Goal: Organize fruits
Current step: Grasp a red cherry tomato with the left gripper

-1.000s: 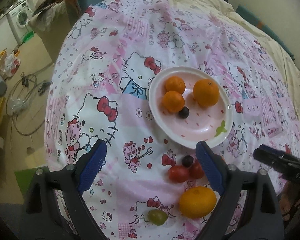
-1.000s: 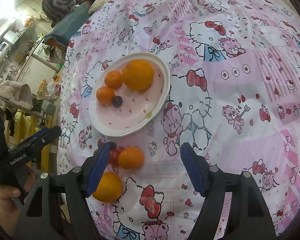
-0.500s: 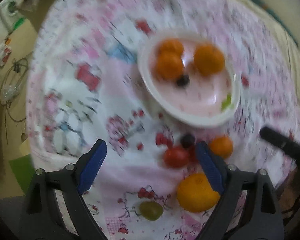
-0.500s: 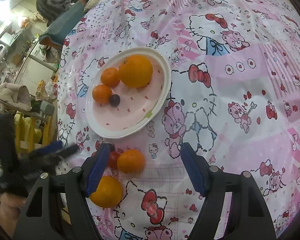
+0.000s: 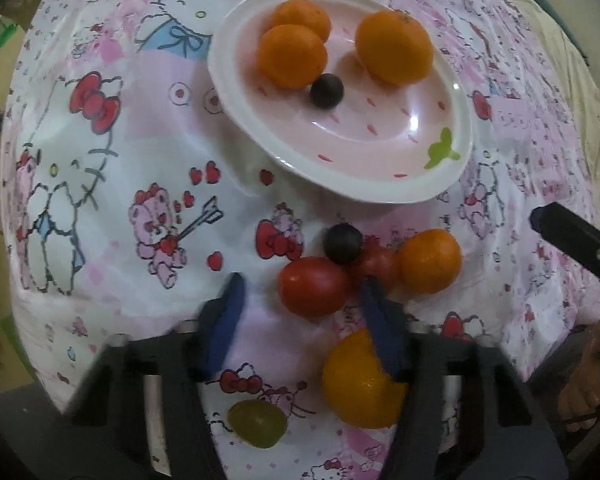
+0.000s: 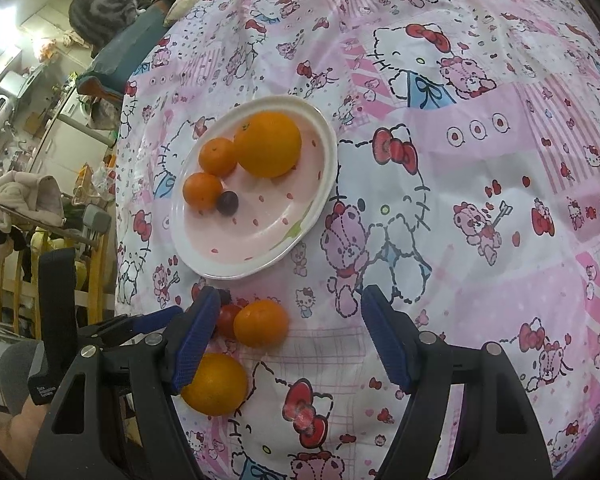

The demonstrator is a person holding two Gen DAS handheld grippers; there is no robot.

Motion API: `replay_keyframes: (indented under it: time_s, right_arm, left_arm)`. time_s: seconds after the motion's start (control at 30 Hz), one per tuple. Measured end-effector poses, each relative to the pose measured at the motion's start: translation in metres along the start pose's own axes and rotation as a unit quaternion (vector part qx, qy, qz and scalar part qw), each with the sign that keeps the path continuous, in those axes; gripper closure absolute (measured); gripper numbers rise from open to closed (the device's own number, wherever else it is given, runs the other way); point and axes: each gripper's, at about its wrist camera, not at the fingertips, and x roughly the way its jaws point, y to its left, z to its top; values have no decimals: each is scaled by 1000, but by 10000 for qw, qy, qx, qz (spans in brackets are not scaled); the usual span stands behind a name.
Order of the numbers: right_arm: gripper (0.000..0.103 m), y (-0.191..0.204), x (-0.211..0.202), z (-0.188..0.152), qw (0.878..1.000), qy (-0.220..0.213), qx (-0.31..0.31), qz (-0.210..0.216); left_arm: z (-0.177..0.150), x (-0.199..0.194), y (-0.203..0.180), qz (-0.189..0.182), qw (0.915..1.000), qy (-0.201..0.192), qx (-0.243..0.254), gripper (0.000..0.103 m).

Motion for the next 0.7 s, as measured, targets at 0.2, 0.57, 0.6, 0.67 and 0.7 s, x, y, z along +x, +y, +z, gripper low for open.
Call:
replay_keyframes:
  time_s: [0.2,0.57,0.6,0.67,0.7]
  right_arm:
    - [27,2,4,-2,10000,61,-47,-56]
    - [30,8,37,-10,9976,621,28,295]
    - [32,11,42,-11,9972,679,-21,306]
    - [39,16,49,-13,9964,774,-132,321]
    - [39,18,51,-14,9961,806,-183,313]
  left_arm:
    - [-1,-1,-1,-110,9999,72,8,71]
    - [-2,-39,19,59,9985,-460,-273,72]
    - [-2,-42,21,55,9983,-491,-313,72]
    - [-2,-46,25,49,9978,-551,-366,72]
    - [-3,-48,26,41,9976,-577,-380,72]
